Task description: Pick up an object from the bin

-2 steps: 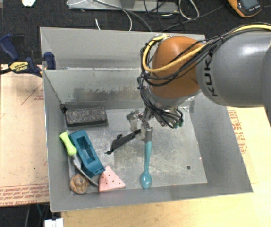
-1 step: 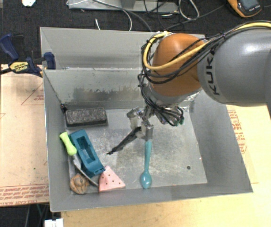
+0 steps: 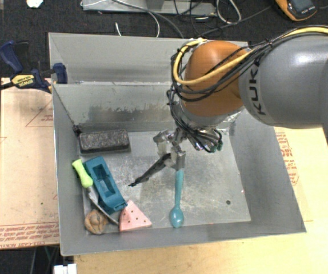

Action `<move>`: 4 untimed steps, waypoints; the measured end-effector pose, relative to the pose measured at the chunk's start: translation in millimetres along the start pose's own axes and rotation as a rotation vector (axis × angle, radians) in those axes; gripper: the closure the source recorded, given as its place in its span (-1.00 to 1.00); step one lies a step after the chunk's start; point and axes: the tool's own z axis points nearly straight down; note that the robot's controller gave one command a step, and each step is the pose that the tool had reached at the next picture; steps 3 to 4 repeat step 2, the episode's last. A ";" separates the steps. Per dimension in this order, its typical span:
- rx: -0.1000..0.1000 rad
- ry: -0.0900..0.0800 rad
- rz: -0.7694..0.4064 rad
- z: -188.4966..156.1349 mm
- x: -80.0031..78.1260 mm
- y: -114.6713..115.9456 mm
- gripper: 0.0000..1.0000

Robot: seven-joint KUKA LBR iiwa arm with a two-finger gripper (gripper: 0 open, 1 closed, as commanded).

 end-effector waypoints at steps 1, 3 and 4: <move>0.000 0.000 0.000 -11.4 -0.2 0.3 1.00; 0.000 -0.001 0.000 -25.1 -0.7 0.5 1.00; 0.000 -0.001 0.000 -25.1 -0.7 0.5 1.00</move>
Offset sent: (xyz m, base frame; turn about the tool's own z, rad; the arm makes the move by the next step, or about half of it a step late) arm -0.0005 0.0001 0.0347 -0.0003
